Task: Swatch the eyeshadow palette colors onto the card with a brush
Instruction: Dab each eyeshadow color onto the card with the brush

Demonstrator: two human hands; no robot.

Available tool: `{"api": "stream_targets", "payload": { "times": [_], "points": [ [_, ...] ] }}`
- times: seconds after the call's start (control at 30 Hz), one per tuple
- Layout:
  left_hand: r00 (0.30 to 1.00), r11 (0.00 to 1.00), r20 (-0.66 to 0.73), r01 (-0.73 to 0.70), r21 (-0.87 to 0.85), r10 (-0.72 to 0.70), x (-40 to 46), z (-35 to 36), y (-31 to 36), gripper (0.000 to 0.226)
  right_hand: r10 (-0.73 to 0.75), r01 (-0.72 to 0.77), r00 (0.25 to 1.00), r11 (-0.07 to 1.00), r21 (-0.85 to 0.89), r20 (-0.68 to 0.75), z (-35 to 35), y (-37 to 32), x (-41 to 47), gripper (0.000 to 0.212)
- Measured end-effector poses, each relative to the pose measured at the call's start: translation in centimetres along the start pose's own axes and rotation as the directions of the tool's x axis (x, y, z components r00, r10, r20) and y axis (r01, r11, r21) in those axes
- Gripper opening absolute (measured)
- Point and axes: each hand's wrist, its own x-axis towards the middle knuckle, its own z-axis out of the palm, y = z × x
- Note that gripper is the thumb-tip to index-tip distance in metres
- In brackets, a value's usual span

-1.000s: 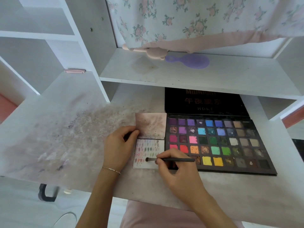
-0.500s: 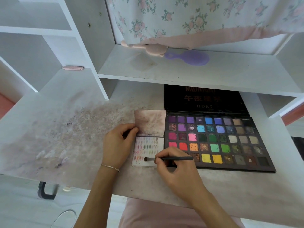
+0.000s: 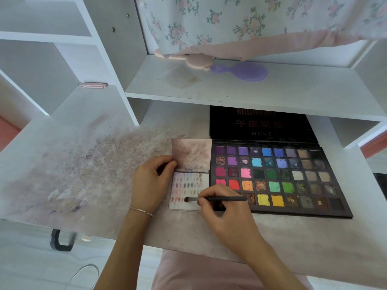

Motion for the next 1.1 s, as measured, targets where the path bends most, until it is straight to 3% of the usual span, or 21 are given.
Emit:
{"api": "stream_targets", "payload": {
  "times": [0.97,1.1],
  "points": [
    [1.000,1.000,0.012,0.013,-0.004,-0.013,0.04,0.06,-0.10,0.011,-0.024,0.024,1.000,1.000,0.009,0.002,0.07,0.04,-0.01,0.006],
    [1.000,1.000,0.013,0.015,-0.006,-0.015,0.03,0.05,-0.09,0.011,-0.040,0.042,0.997,0.999,0.023,-0.068,0.18,0.31,0.19,0.006]
  ]
}}
